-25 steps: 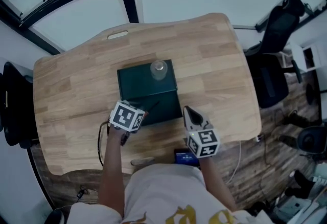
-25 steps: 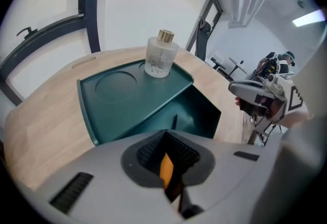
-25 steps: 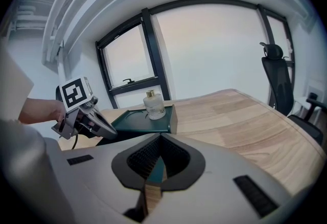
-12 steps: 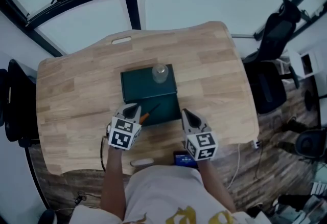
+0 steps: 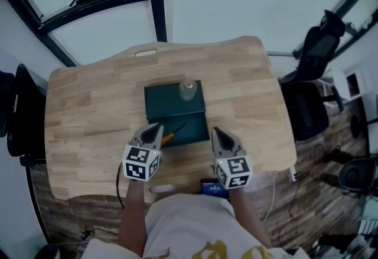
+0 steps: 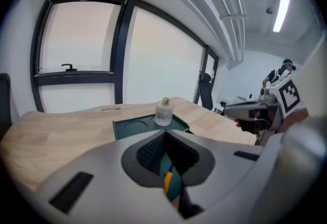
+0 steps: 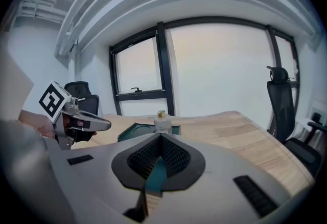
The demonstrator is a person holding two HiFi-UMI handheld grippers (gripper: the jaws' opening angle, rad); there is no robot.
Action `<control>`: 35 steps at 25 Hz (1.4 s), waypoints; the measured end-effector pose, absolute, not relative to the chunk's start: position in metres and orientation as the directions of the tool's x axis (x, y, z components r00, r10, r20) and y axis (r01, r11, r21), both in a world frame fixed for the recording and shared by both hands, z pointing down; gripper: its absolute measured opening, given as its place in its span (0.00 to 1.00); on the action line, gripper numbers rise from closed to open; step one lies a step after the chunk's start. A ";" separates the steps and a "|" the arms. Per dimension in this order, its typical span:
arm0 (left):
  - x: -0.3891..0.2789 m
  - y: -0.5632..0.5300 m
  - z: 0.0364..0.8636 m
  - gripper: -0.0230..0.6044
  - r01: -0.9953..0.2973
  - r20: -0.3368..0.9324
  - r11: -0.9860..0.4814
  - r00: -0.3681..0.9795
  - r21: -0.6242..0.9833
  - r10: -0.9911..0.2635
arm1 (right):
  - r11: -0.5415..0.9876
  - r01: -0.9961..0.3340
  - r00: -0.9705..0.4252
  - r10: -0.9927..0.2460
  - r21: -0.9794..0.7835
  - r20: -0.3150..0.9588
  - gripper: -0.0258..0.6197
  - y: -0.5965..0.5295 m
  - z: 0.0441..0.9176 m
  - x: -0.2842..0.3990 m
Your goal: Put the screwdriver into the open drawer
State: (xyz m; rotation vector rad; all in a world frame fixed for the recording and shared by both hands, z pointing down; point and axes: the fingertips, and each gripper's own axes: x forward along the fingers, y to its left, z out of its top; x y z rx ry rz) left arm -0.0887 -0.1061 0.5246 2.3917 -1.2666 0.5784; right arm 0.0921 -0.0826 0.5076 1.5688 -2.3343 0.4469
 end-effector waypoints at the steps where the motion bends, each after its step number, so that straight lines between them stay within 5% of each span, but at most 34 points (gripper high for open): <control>1: -0.090 -0.105 0.520 0.04 -0.845 0.497 -0.514 0.513 0.148 -0.700 | 0.363 -0.928 -0.367 -0.844 -0.088 0.391 0.03 -0.083 0.502 0.091; 12: -0.101 -0.083 0.481 0.04 -0.883 0.365 -0.460 0.462 0.099 -0.808 | 0.392 -0.918 -0.389 -0.865 -0.059 0.317 0.03 -0.075 0.472 0.074; 35: -0.106 -0.075 0.479 0.04 -0.892 0.357 -0.447 0.440 0.068 -0.824 | 0.387 -0.922 -0.379 -0.884 -0.024 0.274 0.03 -0.067 0.459 0.071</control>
